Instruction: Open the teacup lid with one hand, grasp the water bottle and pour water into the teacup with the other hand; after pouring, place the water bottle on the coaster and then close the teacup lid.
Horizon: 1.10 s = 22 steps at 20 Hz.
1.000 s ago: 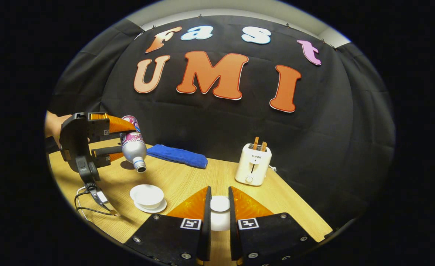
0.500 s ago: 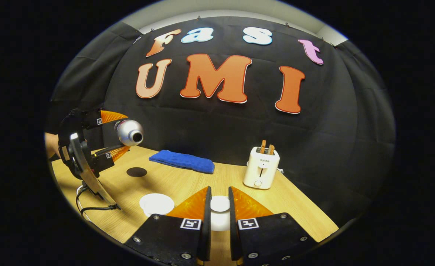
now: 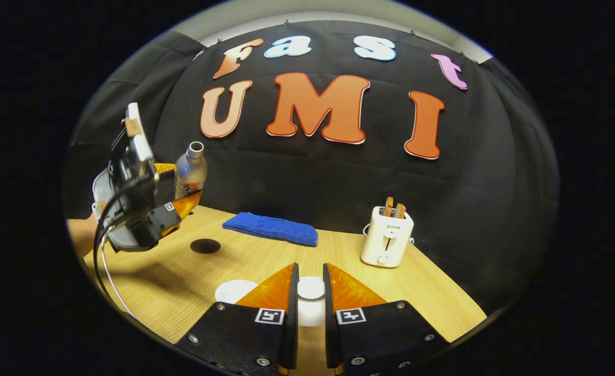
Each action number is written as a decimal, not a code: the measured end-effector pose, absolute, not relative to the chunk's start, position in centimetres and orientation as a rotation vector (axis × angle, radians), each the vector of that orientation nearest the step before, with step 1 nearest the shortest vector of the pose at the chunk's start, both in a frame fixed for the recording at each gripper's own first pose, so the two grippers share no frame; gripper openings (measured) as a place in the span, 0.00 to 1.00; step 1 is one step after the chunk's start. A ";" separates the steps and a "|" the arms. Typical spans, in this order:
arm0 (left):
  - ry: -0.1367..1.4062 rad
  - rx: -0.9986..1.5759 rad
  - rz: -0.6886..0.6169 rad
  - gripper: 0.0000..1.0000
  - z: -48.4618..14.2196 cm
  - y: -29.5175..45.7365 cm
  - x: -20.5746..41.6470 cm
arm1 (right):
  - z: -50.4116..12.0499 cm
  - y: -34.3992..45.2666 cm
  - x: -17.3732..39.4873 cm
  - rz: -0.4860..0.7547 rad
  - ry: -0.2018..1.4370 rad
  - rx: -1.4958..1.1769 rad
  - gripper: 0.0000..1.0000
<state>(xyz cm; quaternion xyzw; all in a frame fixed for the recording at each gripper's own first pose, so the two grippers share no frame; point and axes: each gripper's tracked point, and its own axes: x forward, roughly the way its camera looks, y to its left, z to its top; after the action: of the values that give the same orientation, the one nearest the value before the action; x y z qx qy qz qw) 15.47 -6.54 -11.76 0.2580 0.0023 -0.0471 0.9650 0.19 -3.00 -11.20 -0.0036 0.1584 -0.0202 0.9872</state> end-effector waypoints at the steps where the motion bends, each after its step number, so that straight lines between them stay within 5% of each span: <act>1: 0.024 0.452 -0.086 0.83 -12.6 -6.1 16.1 | -11.0 -2.6 0.4 -0.034 0.315 -0.009 0.22; 9: 0.218 -0.045 -0.102 0.83 -16.5 -6.7 16.3 | -10.8 -0.5 1.9 -0.002 0.316 -0.028 0.22; 22: 0.428 -0.136 -0.107 0.83 -21.2 -7.3 15.3 | -13.1 2.7 3.5 0.066 0.361 -0.020 0.22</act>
<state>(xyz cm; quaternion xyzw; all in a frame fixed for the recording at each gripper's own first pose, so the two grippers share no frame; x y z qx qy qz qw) 15.28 -7.30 -21.23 -0.0674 0.2123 -0.0528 0.9734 3.55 2.75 -13.14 -0.0102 0.1794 0.0326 0.9832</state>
